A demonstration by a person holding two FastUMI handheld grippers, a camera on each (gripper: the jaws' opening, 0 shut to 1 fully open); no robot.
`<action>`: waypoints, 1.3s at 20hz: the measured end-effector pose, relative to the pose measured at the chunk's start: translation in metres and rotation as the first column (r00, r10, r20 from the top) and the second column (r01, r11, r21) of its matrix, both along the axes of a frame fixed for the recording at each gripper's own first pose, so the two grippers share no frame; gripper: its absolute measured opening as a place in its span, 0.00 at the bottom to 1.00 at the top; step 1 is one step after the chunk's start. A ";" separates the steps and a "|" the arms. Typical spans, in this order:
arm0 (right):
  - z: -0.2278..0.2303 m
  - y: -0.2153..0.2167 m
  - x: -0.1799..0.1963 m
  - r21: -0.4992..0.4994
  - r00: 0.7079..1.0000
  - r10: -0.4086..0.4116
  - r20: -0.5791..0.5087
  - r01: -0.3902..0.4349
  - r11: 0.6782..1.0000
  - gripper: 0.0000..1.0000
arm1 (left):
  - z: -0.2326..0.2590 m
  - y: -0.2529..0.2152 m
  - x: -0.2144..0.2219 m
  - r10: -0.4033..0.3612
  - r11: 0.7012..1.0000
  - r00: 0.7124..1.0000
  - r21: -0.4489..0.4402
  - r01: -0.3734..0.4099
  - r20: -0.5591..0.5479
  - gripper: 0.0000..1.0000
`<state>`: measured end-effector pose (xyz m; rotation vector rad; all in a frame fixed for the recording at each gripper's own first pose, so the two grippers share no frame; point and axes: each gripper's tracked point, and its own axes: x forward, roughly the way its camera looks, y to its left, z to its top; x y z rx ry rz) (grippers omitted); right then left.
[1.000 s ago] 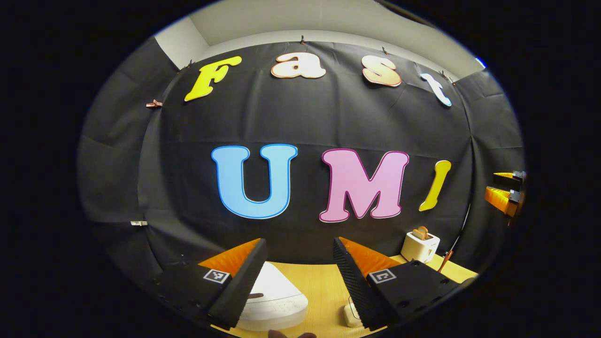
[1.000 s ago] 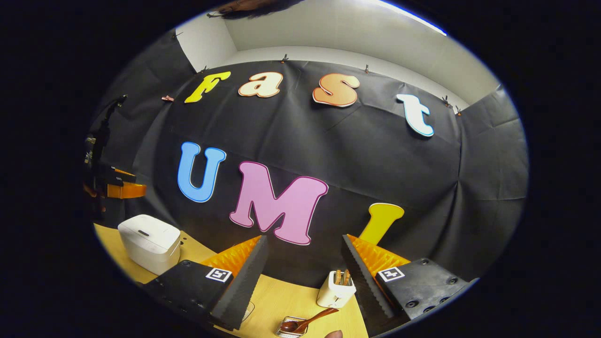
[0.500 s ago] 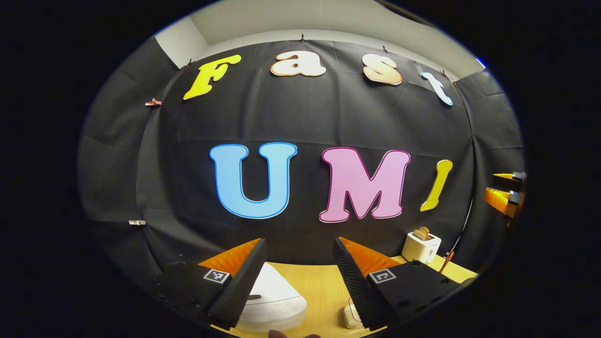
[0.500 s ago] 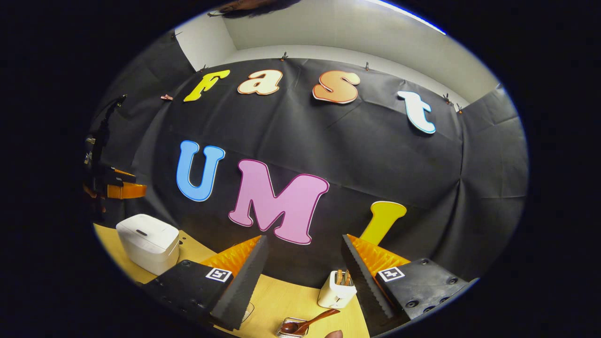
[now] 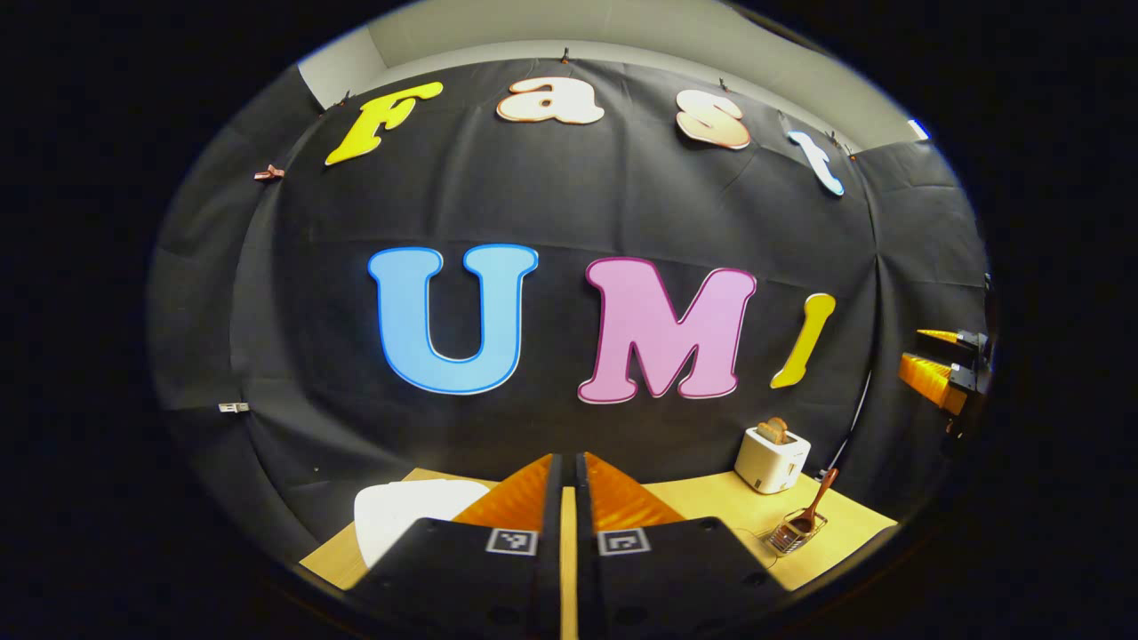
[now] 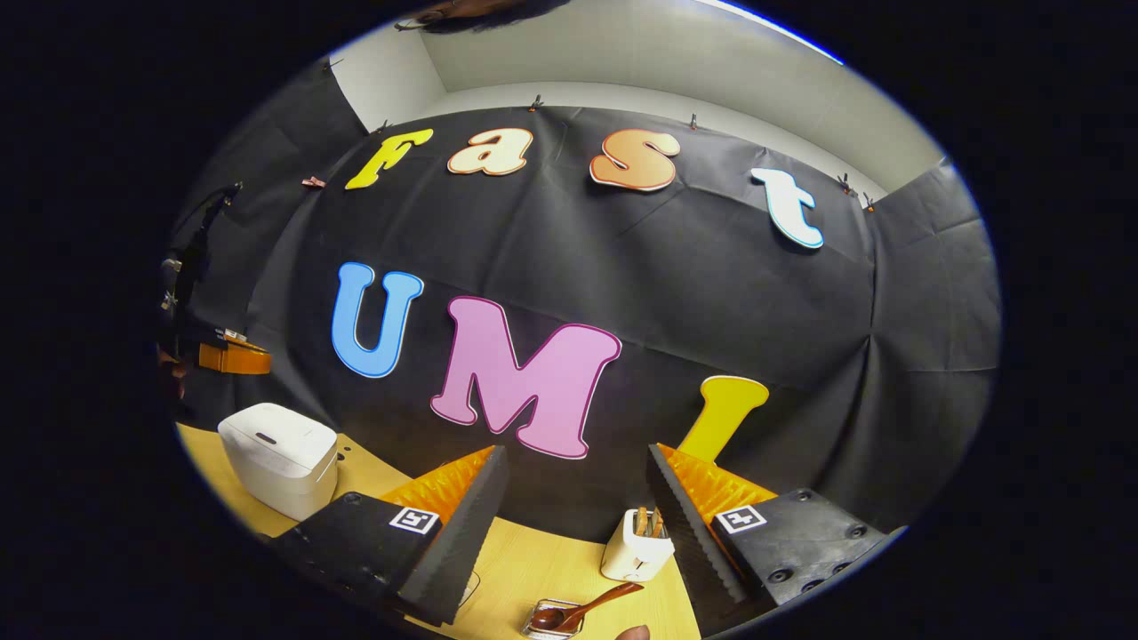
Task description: Close the left gripper, press the button to open the rice cooker; take a wooden spoon from the chopstick holder with the right hand, scoop a spoonful of rice and pour it into the rice cooker, then put the wooden spoon back into the chopstick holder.
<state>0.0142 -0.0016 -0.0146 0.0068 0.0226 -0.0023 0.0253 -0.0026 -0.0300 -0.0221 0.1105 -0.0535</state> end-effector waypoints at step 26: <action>-0.008 -0.031 -0.023 -0.023 0.996 -0.084 -0.038 0.083 0.996 0.96 | -0.198 0.108 0.054 0.137 0.985 0.826 -0.010 -0.170 -0.547 0.05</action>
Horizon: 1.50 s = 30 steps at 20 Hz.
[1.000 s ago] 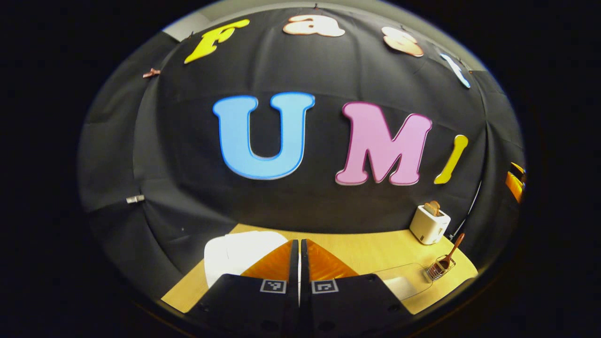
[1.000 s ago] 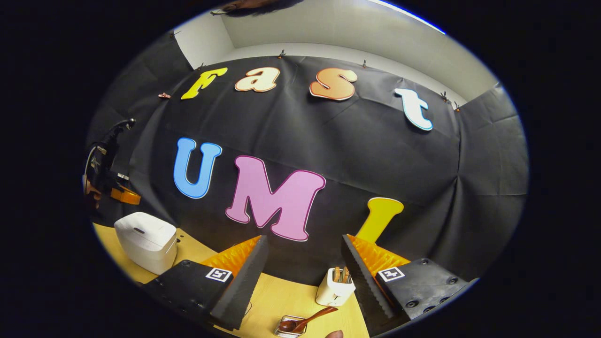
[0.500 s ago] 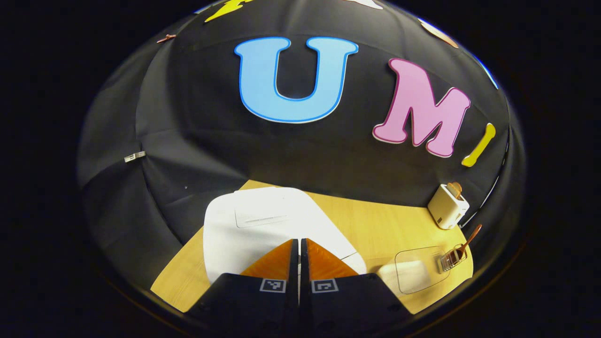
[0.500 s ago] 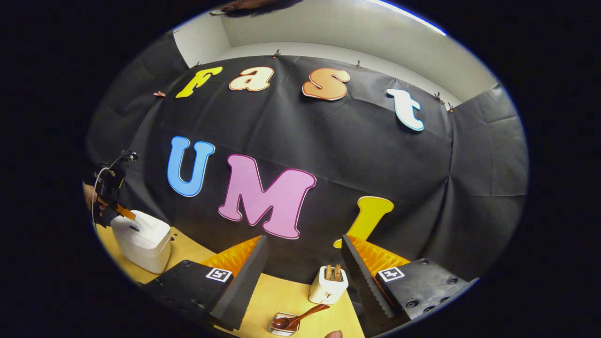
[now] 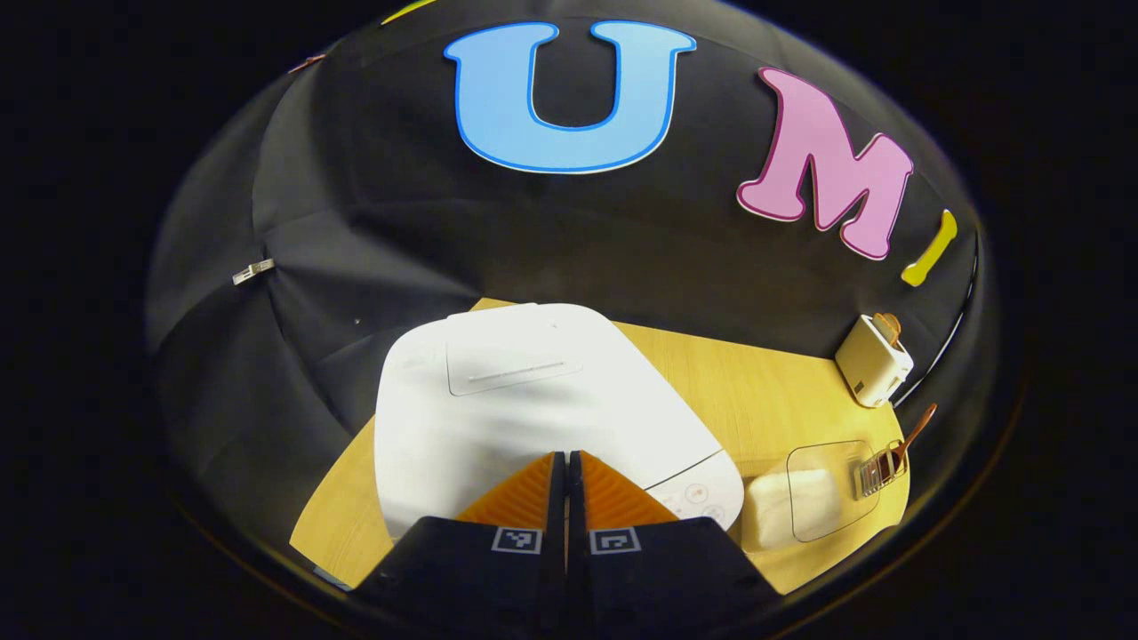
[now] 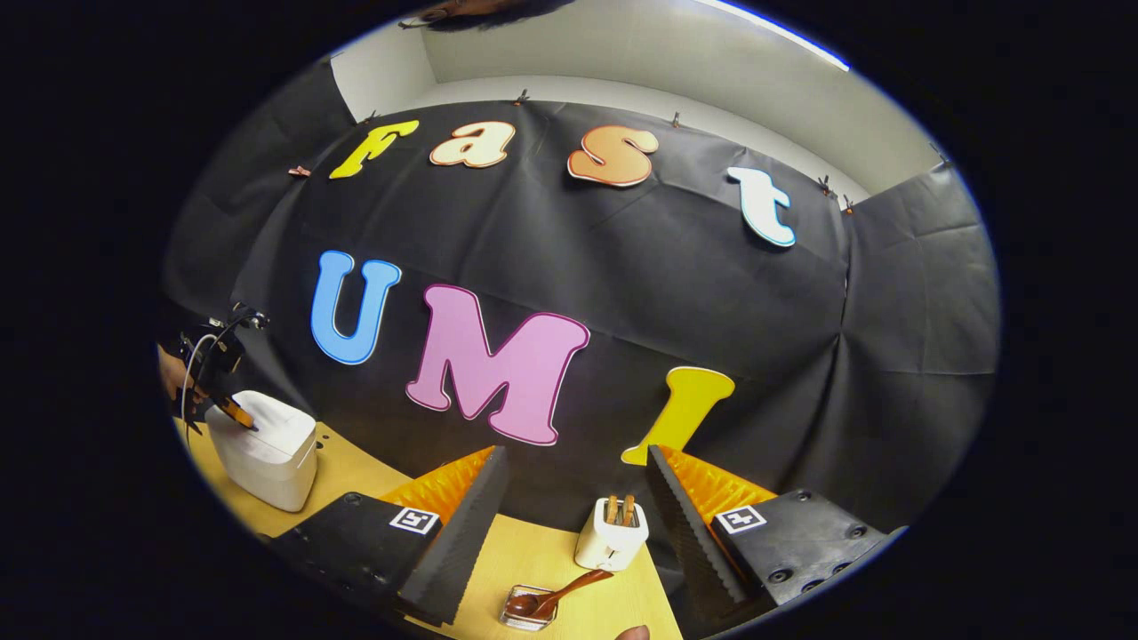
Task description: Close the left gripper, press the button to open the rice cooker; take a wooden spoon from the chopstick holder with the right hand, scoop a spoonful of rice and pour it into the rice cooker, then put the wooden spoon back into the chopstick holder.
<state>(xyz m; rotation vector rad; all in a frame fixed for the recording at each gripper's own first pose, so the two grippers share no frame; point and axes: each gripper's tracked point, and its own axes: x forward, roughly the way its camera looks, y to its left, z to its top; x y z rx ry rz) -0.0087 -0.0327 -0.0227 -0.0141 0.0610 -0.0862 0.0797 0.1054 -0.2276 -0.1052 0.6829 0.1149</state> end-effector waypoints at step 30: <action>-0.036 -0.004 -0.009 0.039 0.998 0.005 -0.062 -0.003 0.999 0.96 | 0.181 -0.005 0.013 -0.026 0.993 0.823 0.111 -0.046 0.568 0.64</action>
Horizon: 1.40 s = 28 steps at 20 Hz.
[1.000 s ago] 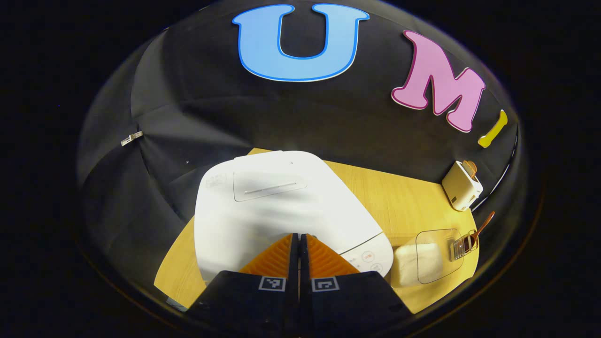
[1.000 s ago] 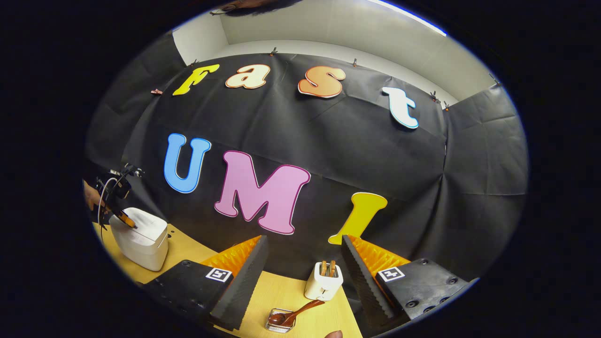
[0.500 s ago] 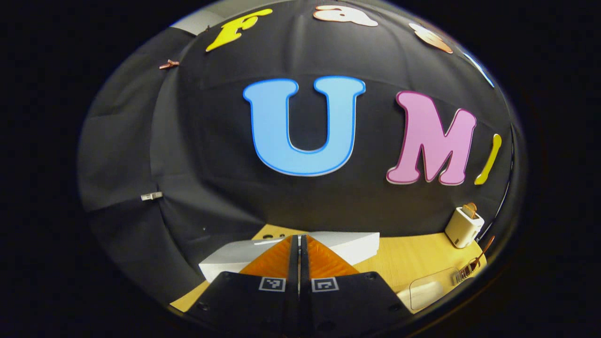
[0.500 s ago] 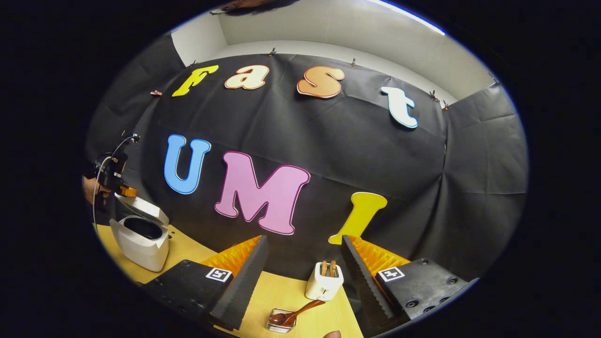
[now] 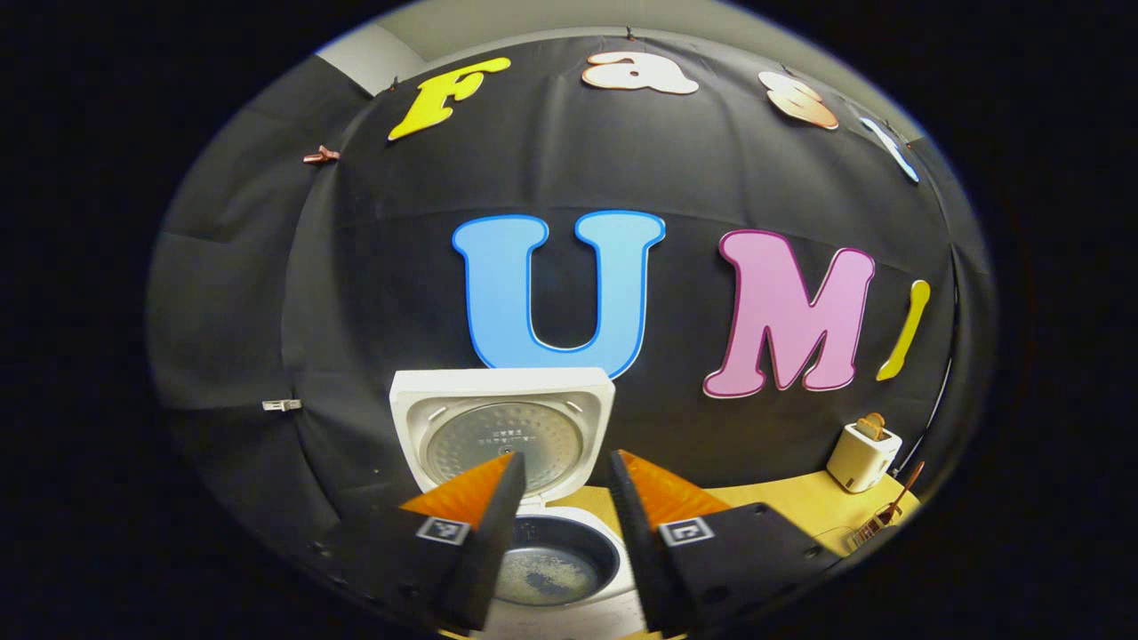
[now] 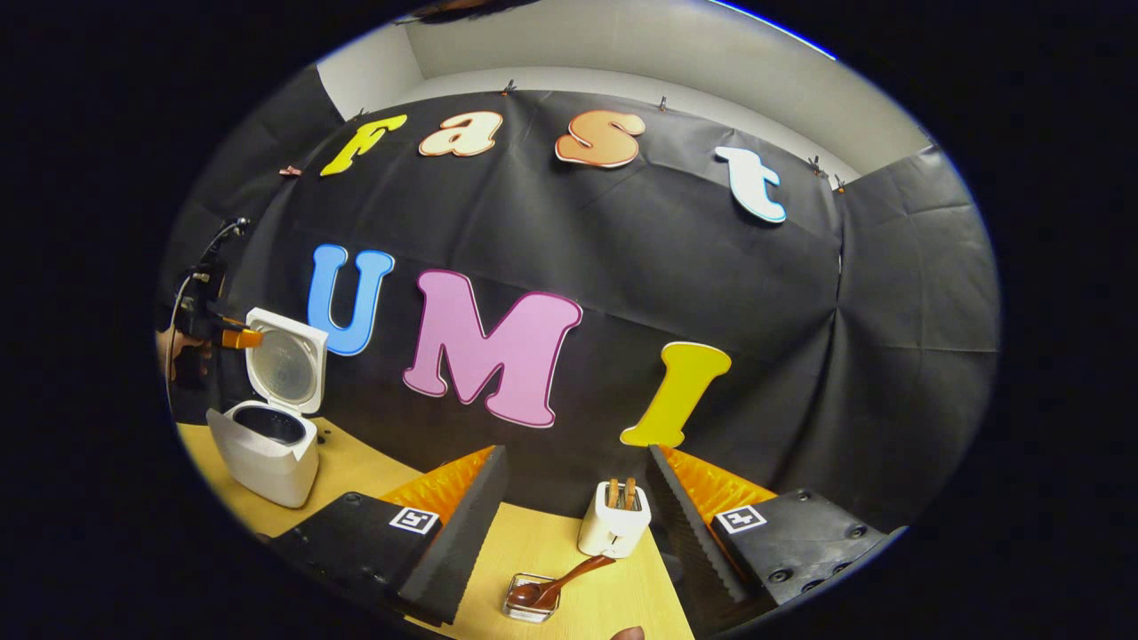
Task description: Close the left gripper, press the button to open the rice cooker; take a wooden spoon from the chopstick holder with the right hand, scoop a spoonful of rice and pour it into the rice cooker, then put the wooden spoon back into the chopstick holder.
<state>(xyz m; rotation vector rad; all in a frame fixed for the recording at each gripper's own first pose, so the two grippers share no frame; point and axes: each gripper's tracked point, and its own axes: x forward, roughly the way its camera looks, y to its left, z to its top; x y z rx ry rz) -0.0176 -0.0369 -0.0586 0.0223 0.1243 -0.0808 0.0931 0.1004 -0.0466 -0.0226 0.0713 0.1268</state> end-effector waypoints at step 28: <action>-0.334 0.021 0.065 0.433 0.903 0.200 -0.380 -0.018 0.901 0.96 | 0.000 -0.076 -0.101 0.055 0.997 0.996 0.059 -0.051 -0.067 0.94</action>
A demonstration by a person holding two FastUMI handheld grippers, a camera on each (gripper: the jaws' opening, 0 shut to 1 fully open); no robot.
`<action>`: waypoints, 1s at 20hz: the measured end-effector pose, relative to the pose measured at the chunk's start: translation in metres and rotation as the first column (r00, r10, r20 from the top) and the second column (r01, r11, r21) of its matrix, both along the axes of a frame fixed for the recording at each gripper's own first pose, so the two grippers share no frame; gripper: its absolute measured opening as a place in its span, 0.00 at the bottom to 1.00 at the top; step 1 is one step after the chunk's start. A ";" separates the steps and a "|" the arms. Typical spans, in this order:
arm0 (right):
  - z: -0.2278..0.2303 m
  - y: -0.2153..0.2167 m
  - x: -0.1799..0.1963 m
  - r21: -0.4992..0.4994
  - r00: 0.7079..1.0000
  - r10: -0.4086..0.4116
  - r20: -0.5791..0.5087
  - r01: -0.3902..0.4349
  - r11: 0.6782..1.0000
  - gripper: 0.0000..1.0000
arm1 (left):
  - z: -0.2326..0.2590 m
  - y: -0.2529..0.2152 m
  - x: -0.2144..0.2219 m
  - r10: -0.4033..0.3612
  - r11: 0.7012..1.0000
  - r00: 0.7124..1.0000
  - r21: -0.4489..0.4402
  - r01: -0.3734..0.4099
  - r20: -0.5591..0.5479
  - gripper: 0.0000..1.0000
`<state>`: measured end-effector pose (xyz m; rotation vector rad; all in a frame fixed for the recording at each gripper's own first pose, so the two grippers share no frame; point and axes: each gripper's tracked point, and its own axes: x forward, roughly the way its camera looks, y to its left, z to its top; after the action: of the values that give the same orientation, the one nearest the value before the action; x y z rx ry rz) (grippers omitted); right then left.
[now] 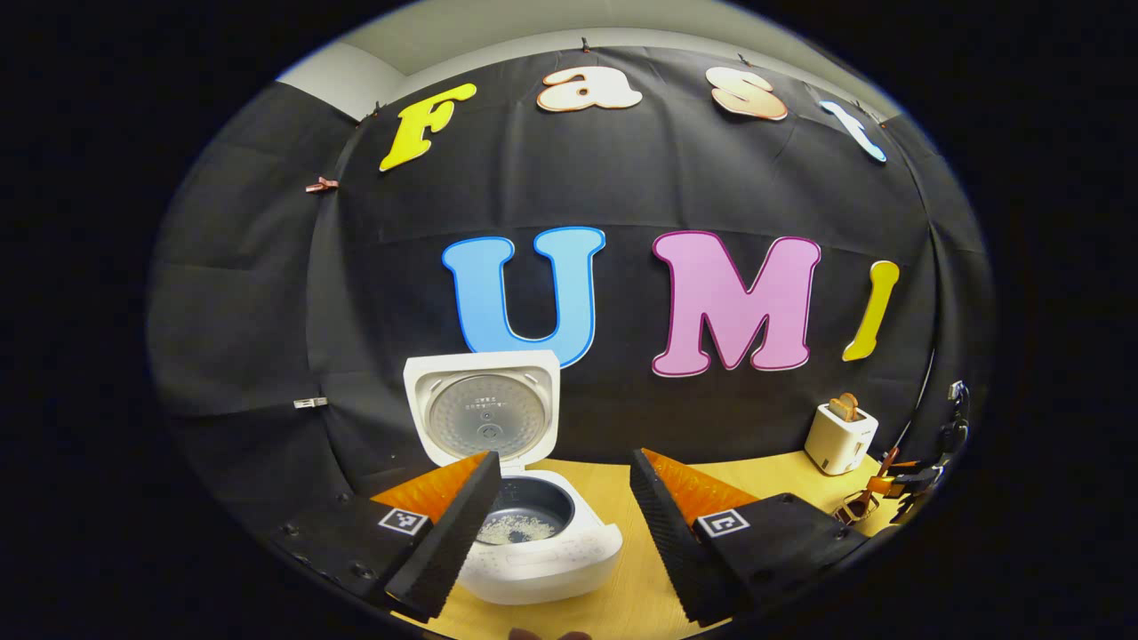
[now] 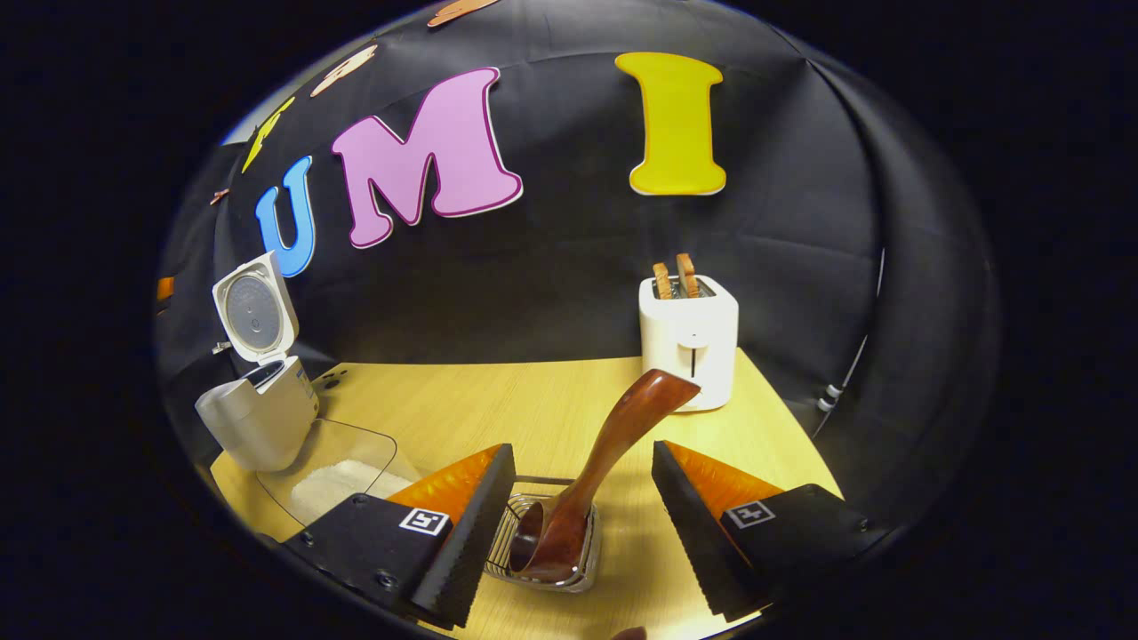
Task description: Close the left gripper, press the button to open the rice cooker; take a wooden spoon from the chopstick holder with the right hand, scoop a spoonful of rice and pour it into the rice cooker, then put the wooden spoon back into the chopstick holder.
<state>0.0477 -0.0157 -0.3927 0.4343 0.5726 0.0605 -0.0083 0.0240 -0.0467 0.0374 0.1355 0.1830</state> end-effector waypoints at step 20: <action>-0.011 0.011 0.037 0.188 0.995 -0.086 -0.055 0.095 0.978 0.21 | -0.009 0.013 -0.014 0.053 0.999 0.998 0.001 -0.053 -0.037 0.94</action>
<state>0.0851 -0.0046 -0.4036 0.6492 0.5940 0.0177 -0.0224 0.0367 -0.0558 0.0369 0.1738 0.2355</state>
